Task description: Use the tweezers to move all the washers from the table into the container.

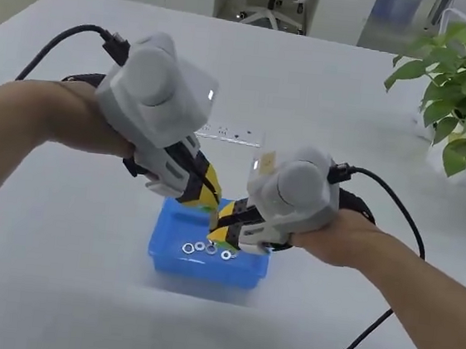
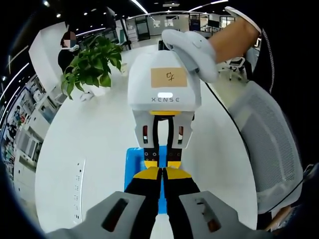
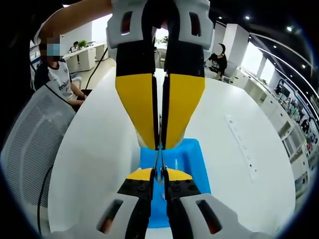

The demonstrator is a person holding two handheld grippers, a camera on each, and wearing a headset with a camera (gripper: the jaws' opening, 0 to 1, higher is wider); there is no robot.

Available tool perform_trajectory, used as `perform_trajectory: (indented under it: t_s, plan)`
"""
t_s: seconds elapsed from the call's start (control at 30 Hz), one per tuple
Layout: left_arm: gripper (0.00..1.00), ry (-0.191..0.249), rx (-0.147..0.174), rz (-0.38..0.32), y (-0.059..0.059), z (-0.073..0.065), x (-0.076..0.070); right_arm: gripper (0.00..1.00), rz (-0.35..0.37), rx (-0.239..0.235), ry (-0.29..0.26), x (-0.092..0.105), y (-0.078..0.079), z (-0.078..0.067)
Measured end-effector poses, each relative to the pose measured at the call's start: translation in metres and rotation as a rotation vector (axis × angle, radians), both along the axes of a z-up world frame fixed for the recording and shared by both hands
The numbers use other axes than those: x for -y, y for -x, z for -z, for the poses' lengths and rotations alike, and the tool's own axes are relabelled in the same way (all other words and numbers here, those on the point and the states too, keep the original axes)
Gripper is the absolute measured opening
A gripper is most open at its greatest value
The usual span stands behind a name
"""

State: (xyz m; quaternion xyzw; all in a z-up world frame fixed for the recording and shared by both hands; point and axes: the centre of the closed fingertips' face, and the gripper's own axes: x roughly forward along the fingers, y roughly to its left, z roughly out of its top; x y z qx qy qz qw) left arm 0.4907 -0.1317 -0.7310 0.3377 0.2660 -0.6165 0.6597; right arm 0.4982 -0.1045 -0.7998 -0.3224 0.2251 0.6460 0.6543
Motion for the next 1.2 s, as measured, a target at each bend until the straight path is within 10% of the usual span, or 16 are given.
perform_trajectory:
  t_s: [1.2]
  plan:
    - [0.05,-0.003,-0.032,-0.032,-0.022,0.055,0.008,0.1,-0.007,-0.065,0.03,0.01,-0.019,0.057]
